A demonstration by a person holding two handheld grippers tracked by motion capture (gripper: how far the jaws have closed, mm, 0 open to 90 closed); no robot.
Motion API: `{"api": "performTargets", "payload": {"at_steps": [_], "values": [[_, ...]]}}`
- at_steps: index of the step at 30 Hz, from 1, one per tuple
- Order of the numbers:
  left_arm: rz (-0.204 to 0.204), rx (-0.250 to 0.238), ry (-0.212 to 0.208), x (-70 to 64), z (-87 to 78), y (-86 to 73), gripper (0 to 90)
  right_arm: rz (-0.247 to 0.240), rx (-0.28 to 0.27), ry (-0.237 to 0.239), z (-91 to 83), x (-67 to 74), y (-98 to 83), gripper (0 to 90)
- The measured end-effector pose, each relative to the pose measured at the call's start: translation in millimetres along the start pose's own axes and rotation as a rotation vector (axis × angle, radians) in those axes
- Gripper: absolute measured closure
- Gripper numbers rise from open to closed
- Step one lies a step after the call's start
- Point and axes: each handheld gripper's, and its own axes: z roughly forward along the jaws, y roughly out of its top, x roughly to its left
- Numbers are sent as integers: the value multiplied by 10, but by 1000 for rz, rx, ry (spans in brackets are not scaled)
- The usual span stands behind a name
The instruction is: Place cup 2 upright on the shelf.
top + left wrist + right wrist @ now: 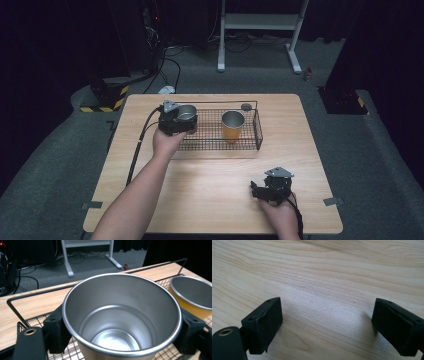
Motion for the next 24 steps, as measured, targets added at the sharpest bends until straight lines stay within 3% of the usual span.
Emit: {"api": "performTargets", "payload": {"at_steps": [6, 12, 24], "values": [[6, 59, 27, 32, 138, -60, 188, 0, 0, 0, 0, 0, 0, 98], [-20, 138, 38, 62, 242, -97, 188, 0, 0, 0, 0, 0, 0, 98], [-7, 248, 77, 54, 357, -104, 187, 0, 0, 0, 0, 0, 0, 98]]}}
